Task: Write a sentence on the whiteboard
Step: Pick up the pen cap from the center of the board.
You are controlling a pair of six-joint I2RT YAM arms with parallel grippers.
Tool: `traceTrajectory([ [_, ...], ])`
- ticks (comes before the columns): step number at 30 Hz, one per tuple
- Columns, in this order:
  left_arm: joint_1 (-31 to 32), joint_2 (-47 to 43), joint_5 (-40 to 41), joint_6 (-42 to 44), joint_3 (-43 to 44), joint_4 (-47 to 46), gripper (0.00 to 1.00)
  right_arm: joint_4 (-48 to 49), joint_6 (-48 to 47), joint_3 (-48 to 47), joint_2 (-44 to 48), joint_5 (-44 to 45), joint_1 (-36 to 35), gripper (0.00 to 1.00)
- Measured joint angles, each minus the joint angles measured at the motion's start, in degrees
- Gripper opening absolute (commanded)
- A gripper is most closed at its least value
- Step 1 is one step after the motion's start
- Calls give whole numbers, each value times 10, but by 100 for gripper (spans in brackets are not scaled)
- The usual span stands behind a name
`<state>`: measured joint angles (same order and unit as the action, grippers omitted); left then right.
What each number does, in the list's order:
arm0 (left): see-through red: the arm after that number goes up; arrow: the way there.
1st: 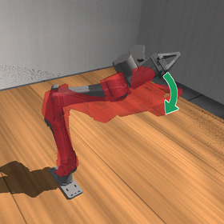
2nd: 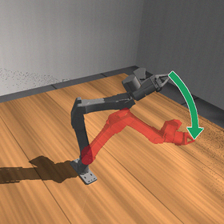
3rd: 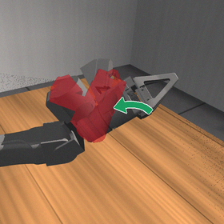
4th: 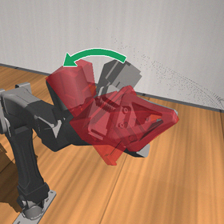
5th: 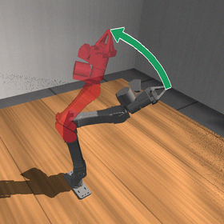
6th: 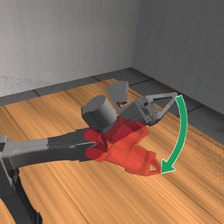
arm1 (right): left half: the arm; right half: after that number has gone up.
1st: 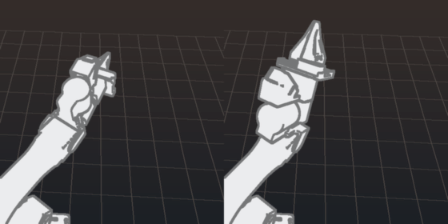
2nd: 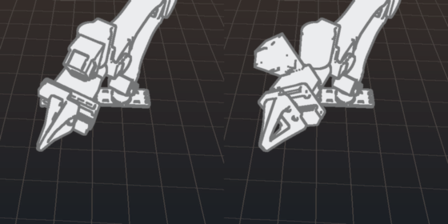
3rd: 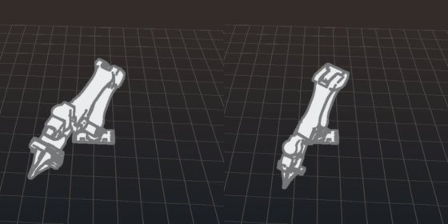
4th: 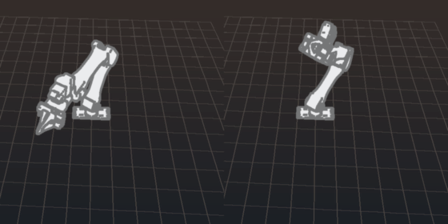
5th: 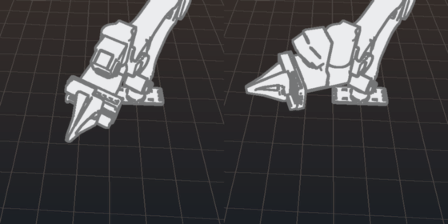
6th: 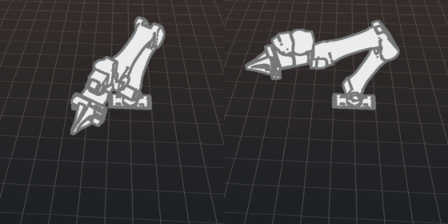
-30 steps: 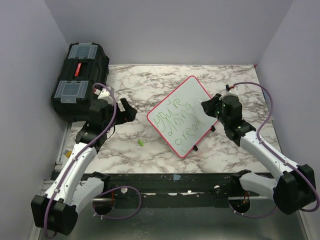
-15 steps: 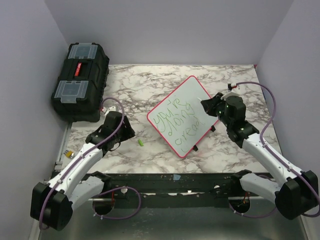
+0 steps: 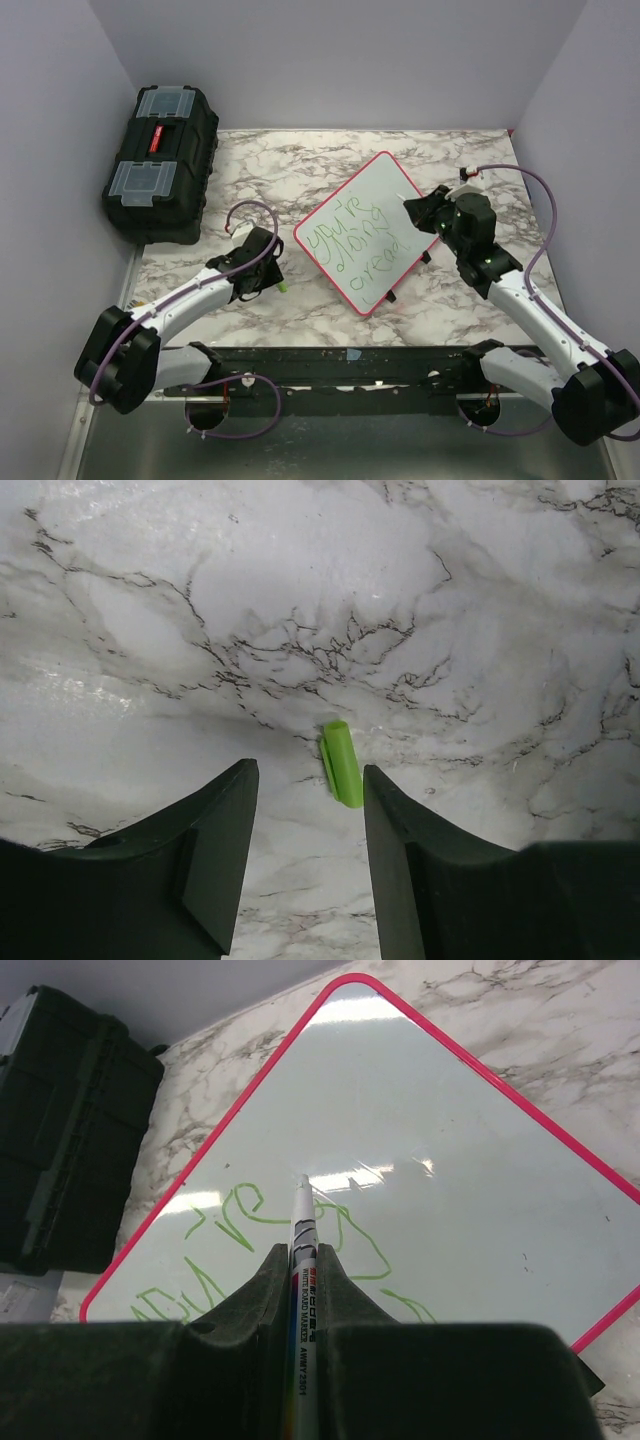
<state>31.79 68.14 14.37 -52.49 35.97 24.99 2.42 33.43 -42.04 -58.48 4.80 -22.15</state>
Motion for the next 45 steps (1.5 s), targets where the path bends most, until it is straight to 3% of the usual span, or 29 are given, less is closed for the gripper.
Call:
traceTrajectory([
  [23,68,103,45,-75,30,-13,41,-2,0,0,-1,-11,0,1],
  [29,70,120,49,-81,31,-16,30,-1,1,0,-2,-12,0,1],
  [37,73,129,49,-87,27,-50,0,-1,0,0,-8,-13,0,1],
  [45,73,99,43,-52,2,-82,0,-1,0,0,-14,-18,0,1],
])
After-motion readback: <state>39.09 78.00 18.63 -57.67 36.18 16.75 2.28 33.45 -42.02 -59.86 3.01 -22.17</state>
